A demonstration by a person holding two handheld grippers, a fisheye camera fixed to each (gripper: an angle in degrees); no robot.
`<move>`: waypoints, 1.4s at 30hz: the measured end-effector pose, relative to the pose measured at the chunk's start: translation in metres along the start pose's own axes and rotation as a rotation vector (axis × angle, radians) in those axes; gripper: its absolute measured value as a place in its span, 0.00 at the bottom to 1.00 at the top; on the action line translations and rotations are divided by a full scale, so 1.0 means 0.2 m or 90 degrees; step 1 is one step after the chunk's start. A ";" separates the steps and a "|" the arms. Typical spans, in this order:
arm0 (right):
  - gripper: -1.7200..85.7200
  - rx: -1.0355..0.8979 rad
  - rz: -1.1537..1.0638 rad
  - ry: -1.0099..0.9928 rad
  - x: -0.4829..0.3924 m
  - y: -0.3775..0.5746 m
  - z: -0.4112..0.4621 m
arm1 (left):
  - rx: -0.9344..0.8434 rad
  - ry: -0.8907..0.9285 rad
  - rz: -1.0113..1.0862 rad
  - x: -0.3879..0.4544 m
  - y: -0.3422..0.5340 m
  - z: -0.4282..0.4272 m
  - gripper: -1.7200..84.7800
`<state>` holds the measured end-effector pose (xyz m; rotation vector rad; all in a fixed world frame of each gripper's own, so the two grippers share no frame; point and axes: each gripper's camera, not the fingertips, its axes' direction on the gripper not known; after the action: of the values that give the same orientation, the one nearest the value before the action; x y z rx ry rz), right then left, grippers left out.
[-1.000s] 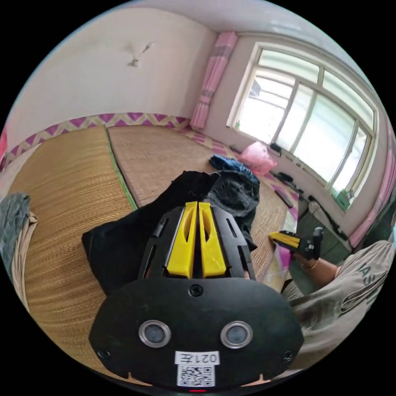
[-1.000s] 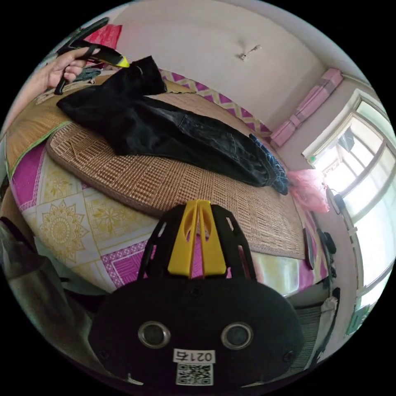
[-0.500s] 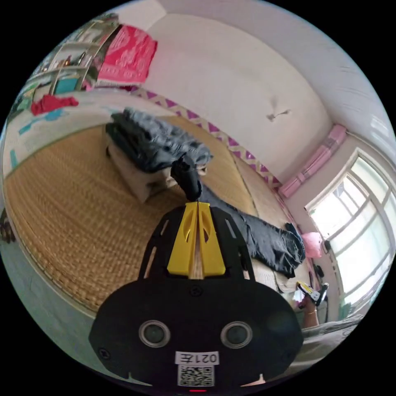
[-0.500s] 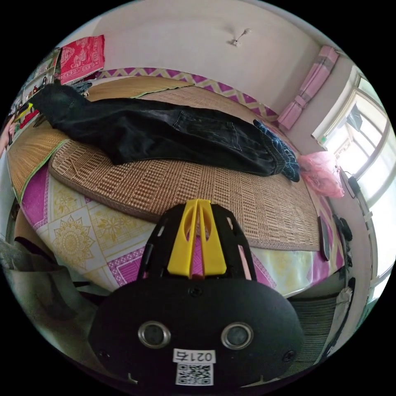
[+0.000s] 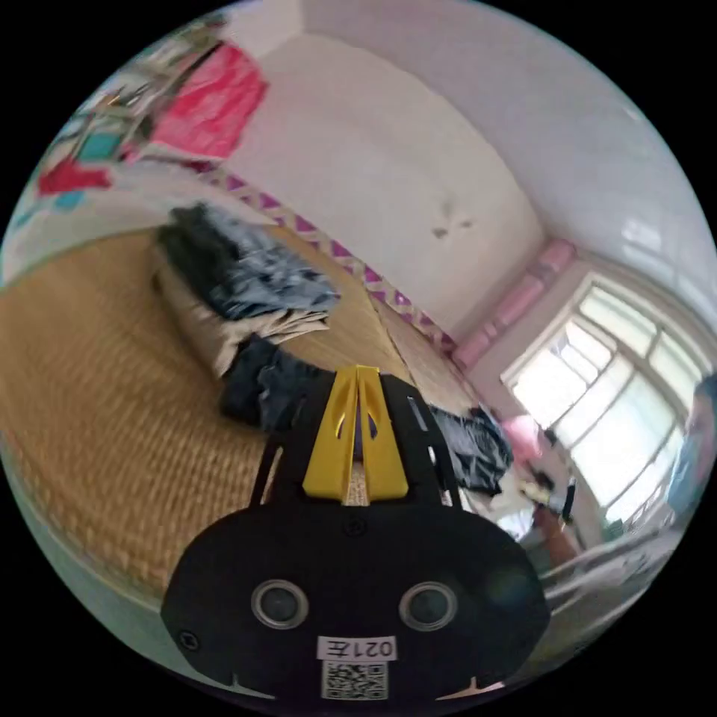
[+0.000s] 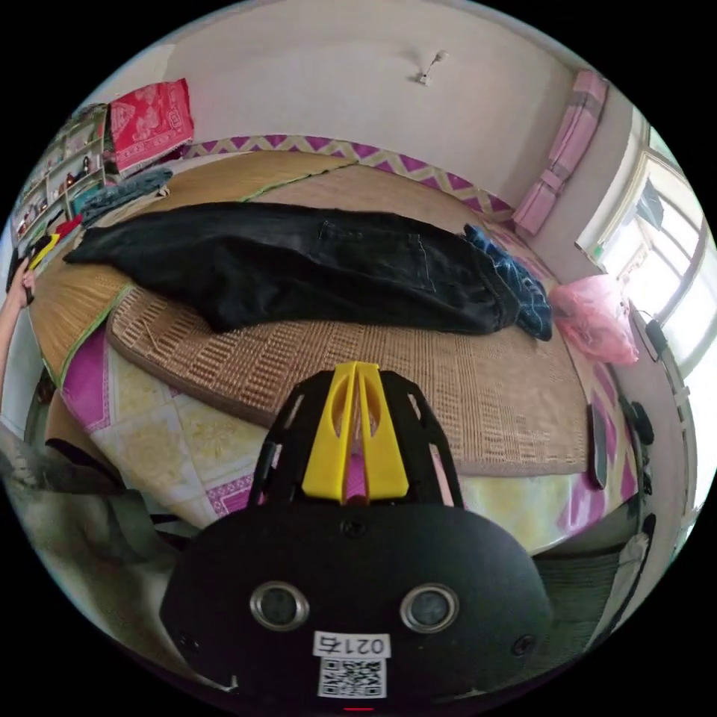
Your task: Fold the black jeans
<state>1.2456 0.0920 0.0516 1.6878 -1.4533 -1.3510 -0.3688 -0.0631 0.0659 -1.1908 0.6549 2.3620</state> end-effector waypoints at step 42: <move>0.01 -0.005 -0.448 -0.259 0.11 -1.37 0.61 | -0.435 0.032 0.558 0.84 -0.17 1.58 0.01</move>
<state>1.2449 0.1735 -0.2365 2.1090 -1.0609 -2.1676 -0.6414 0.1716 0.0858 -1.4130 0.4293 3.4965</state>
